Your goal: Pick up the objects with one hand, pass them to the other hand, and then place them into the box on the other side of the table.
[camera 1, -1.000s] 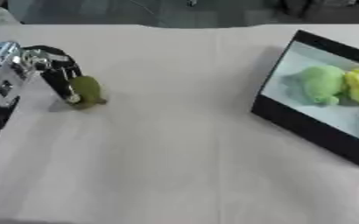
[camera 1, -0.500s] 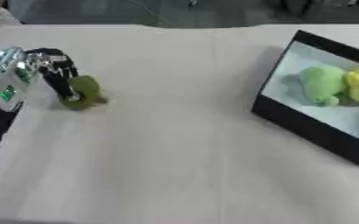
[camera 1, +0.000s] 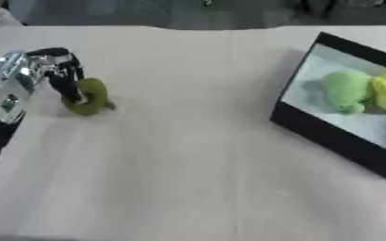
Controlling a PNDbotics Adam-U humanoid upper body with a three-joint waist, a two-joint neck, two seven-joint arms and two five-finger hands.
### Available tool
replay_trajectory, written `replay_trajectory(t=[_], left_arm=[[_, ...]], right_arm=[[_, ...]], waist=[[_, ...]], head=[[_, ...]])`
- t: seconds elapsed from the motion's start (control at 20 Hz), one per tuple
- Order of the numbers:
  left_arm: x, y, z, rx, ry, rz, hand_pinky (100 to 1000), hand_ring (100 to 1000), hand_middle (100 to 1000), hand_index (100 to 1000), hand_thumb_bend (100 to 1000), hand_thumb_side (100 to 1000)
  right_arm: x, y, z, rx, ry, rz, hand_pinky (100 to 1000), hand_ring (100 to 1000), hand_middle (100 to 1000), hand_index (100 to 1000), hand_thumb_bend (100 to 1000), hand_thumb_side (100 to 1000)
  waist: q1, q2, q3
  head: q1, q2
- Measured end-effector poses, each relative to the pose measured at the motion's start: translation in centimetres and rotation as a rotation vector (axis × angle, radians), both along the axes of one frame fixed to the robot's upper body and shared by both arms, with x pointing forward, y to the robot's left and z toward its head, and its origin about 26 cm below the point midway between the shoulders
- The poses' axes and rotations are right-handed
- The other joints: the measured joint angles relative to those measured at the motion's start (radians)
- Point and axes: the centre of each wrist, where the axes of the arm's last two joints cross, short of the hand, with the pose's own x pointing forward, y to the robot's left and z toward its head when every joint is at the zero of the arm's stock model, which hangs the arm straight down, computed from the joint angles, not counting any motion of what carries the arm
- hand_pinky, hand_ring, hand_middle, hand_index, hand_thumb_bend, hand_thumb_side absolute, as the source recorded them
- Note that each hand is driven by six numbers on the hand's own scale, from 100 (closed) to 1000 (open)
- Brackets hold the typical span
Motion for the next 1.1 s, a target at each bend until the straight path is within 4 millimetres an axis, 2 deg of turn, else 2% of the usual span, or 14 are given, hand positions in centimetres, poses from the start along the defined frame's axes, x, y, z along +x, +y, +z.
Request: replay_trajectory(t=[0.4, 0.6, 0.7, 0.8, 0.85, 1.1], left_arm=[[-2.6, -0.2, 2.9, -0.036, -0.056, -0.066, 579, 470, 313, 502, 292, 100], [-3.9, -0.4, 4.1, -0.073, -0.096, -0.101, 567, 457, 287, 501, 194, 100], [-4.6, -0.7, 4.5, -0.115, -0.127, -0.129, 554, 444, 264, 497, 110, 100], [-5.3, -1.0, 4.7, -0.171, -0.168, -0.163, 543, 432, 247, 495, 100, 100], [-5.6, -1.2, 4.7, -0.203, -0.190, -0.178, 541, 429, 243, 494, 100, 100], [-6.9, -2.2, 4.8, -0.350, -0.297, -0.244, 538, 420, 227, 492, 100, 100]], right_arm=[[0.0, -0.1, -0.2, 0.000, 0.006, -0.001, 831, 945, 847, 768, 107, 444], [-0.1, 0.0, -0.1, -0.001, 0.003, 0.002, 832, 945, 847, 769, 129, 430], [-0.3, 0.1, 0.0, -0.005, 0.002, 0.008, 835, 945, 850, 773, 141, 415], [-0.5, 0.3, 0.2, -0.021, -0.005, 0.014, 837, 945, 852, 777, 172, 408], [-0.7, 0.5, 0.5, -0.034, -0.011, 0.018, 837, 945, 852, 779, 148, 397], [-1.7, 1.6, 2.1, -0.124, -0.039, 0.035, 844, 945, 860, 791, 152, 354]], waist=[[0.000, 0.000, 0.005], [0.000, 0.000, 0.008], [0.000, 0.000, 0.010], [0.000, 0.000, 0.012], [-0.001, 0.000, 0.012], [-0.013, 0.000, 0.012]], head=[[-0.004, 0.006], [-0.004, 0.006], [-0.006, 0.006], [-0.008, 0.006], [-0.008, 0.006], [-0.012, 0.006]])
